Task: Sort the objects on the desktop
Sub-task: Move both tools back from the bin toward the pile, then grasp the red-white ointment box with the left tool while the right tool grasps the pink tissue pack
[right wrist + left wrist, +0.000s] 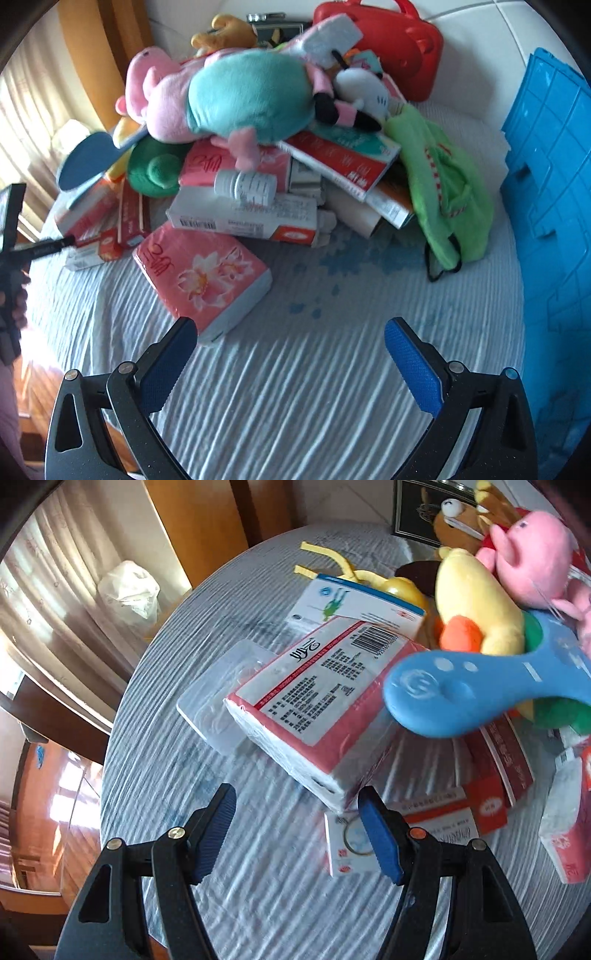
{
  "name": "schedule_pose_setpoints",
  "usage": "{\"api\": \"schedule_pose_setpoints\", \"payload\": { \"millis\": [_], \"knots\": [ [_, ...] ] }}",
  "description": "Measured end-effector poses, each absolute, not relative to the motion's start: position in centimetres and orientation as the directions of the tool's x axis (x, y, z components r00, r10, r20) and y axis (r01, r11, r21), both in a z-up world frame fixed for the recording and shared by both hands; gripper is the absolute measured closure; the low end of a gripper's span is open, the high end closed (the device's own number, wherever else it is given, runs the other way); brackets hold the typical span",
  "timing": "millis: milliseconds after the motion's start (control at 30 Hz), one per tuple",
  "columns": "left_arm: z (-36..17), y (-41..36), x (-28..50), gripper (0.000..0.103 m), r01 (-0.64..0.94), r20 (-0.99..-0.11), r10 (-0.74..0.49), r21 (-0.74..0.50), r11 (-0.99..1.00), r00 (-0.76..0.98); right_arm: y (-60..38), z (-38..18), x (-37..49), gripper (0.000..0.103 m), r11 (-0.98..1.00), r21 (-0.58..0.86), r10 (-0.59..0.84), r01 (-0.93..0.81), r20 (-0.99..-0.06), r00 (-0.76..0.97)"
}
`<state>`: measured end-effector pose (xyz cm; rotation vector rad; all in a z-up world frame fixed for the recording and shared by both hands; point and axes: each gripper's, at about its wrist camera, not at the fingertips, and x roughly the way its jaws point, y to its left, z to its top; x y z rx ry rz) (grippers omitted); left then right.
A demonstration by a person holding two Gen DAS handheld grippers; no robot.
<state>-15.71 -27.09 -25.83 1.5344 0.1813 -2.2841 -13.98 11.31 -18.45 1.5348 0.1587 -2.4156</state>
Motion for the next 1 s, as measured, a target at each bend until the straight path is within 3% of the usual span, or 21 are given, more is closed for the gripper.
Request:
{"api": "schedule_pose_setpoints", "payload": {
  "millis": [400, 533, 700, 1000],
  "knots": [
    [-28.4, -25.4, -14.3, 0.035, 0.257, -0.955, -0.136, 0.067, -0.964, -0.262, 9.3, -19.6, -15.8, 0.0, -0.954, 0.056, -0.169, 0.294, -0.911, -0.376],
    [-26.4, -23.2, -11.8, 0.035, 0.185, -0.954, 0.001, -0.06, -0.981, -0.301, 9.0, -19.8, -16.3, 0.0, -0.945, 0.077, -0.196, 0.317, -0.911, -0.364],
    [-24.4, -20.3, -12.0, 0.035, 0.126, -0.931, 0.029, -0.08, -0.989, -0.363, 8.3, -20.0, -16.8, 0.0, -0.928, 0.098, -0.23, 0.36, -0.91, -0.345],
    [-29.1, -17.1, -13.6, 0.035, 0.133, -0.969, 0.031, -0.065, -0.989, -0.247, 5.9, -21.1, -17.6, 0.0, -0.853, 0.138, -0.308, 0.503, -0.911, -0.274]
  ]
}}
